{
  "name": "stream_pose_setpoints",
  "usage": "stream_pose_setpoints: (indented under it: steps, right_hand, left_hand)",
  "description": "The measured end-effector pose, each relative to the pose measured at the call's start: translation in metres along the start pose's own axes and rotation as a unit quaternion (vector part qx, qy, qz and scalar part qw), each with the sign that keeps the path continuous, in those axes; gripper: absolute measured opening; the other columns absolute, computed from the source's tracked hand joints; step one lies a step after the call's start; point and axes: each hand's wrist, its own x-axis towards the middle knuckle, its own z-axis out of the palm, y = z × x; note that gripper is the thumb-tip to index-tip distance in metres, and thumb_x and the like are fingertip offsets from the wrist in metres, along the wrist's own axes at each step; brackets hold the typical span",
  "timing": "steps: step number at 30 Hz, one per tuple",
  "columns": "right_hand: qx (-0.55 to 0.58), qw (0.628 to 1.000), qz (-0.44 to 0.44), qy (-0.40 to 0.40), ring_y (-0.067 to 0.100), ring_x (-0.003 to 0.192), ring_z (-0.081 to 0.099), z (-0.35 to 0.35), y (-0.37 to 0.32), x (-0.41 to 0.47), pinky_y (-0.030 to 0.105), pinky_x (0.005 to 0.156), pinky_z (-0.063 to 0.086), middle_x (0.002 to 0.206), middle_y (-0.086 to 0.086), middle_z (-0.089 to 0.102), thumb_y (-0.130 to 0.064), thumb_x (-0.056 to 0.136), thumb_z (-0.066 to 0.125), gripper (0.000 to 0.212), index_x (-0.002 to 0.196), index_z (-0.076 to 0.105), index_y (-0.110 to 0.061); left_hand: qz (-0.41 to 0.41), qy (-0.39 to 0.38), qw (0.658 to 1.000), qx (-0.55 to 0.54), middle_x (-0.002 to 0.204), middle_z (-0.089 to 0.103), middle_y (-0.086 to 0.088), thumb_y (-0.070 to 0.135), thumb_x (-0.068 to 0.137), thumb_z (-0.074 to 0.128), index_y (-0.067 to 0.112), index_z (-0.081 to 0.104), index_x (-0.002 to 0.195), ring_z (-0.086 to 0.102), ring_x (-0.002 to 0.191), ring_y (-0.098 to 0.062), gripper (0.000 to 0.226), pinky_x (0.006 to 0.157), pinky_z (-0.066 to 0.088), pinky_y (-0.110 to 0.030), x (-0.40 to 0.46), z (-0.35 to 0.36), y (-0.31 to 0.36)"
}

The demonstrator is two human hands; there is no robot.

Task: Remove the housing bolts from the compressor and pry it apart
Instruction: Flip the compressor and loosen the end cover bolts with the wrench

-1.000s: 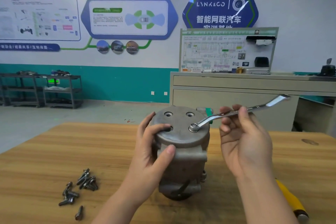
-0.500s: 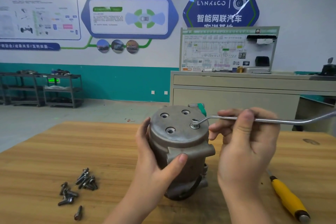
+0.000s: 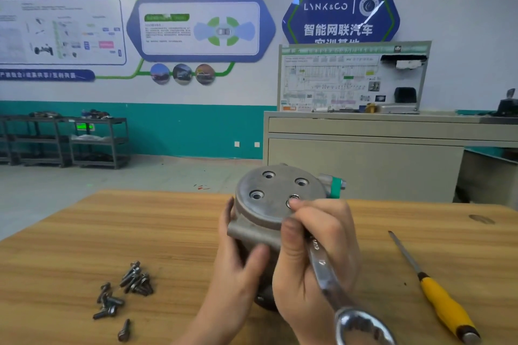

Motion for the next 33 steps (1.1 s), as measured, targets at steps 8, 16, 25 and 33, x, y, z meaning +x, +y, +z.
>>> stream_pose_setpoints:
  steps: [8,16,25,33]
  right_hand:
    - [0.192,0.886,0.350,0.237,0.018,0.040,0.045,-0.008,0.013,0.026,0.021,0.045,0.038,0.059,0.005,0.060,-0.015,0.097,0.036,0.013,0.091,0.044,-0.022]
    - [0.321,0.790,0.483,0.196,0.015,0.044,0.056,-0.026,0.041,0.044,0.022,0.046,0.048,0.061,0.003,0.065,-0.023,0.105,0.033,0.024,0.088,0.047,-0.014]
    - [0.093,0.954,0.231,0.169,0.010,0.042,0.056,-0.023,0.025,0.036,0.022,0.045,0.044,0.074,0.014,0.061,-0.031,0.099,0.038,0.007,0.092,0.038,-0.028]
    - [0.079,0.992,0.075,0.058,0.010,0.058,0.056,-0.021,0.024,0.020,0.019,0.061,0.044,0.081,-0.007,0.057,-0.033,0.104,0.039,0.012,0.100,0.049,-0.038]
  left_hand:
    - [0.005,-0.044,0.994,0.096,0.130,0.060,0.013,0.052,0.047,0.090,0.025,0.041,0.136,0.053,0.125,-0.006,0.104,0.104,0.043,-0.033,0.008,-0.003,-0.011]
    - [-0.003,-0.082,0.981,0.174,0.128,0.061,0.009,0.058,0.046,0.090,0.025,0.046,0.135,0.051,0.126,-0.017,0.105,0.106,0.041,-0.045,0.015,-0.014,-0.015]
    - [-0.028,-0.090,0.957,0.273,0.142,0.043,0.002,0.081,0.030,0.078,0.016,0.032,0.146,0.037,0.134,-0.017,0.141,0.111,0.034,-0.044,0.015,-0.016,-0.018]
    - [-0.001,-0.076,0.964,0.254,0.142,0.039,0.000,0.091,0.031,0.067,0.017,0.024,0.149,0.034,0.137,-0.017,0.146,0.114,0.030,-0.045,0.015,-0.017,-0.008]
